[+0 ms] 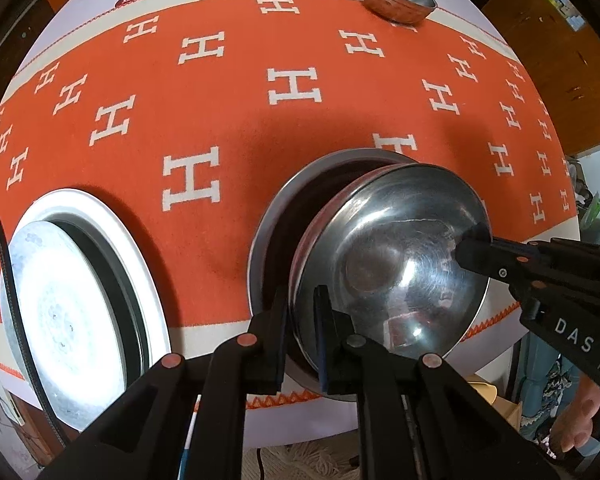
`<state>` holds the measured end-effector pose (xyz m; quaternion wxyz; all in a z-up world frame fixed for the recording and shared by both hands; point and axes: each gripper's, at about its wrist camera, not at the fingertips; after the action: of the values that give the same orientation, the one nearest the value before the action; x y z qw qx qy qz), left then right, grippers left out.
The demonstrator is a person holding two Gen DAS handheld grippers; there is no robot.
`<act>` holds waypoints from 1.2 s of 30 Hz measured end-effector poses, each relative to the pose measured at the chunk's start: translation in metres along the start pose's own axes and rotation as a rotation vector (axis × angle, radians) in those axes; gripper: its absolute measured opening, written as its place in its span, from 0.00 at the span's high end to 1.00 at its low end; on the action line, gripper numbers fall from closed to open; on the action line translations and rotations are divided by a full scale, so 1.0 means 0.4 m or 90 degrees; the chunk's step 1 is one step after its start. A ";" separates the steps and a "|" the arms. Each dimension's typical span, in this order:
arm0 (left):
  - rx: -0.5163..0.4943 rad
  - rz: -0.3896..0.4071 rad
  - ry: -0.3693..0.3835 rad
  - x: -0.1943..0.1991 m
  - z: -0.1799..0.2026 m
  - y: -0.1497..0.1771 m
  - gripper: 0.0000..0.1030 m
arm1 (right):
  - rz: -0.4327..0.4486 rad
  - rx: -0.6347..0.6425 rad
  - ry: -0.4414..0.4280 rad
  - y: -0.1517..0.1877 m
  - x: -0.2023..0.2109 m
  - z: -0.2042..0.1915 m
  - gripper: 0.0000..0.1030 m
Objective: Organize plates and bowls
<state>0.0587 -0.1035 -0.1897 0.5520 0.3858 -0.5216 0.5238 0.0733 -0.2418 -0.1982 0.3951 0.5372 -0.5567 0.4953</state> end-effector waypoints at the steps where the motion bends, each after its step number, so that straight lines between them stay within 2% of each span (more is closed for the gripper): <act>1: 0.000 0.001 -0.001 0.001 0.000 -0.001 0.90 | 0.000 0.002 0.002 -0.001 0.000 -0.001 0.92; 8: 0.003 0.014 0.003 0.017 -0.011 -0.006 0.84 | 0.003 0.009 0.013 -0.005 0.002 -0.007 0.91; 14: 0.001 0.040 -0.008 0.047 -0.014 -0.012 0.74 | 0.028 0.024 0.029 -0.007 0.027 -0.020 0.81; 22: 0.004 0.061 -0.006 0.075 -0.017 -0.012 0.54 | 0.043 0.024 0.021 -0.009 0.048 -0.026 0.81; 29: 0.001 0.075 -0.013 0.092 -0.017 -0.012 0.50 | 0.046 0.020 0.005 -0.006 0.051 -0.027 0.81; 32: 0.004 0.082 -0.013 0.101 -0.019 -0.015 0.41 | 0.051 0.018 0.000 -0.006 0.057 -0.024 0.81; 36: 0.002 0.095 -0.012 0.119 -0.017 -0.024 0.39 | 0.059 0.013 -0.011 -0.008 0.070 -0.018 0.81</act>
<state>0.0649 -0.0901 -0.1429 0.5059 0.3520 -0.5530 0.5606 0.0726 -0.2402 -0.1689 0.3615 0.5189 -0.5795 0.5141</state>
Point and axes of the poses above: each gripper's, at about its wrist camera, not at the fingertips, and x roughly against the way its jaws point, z to its right, y to its underside
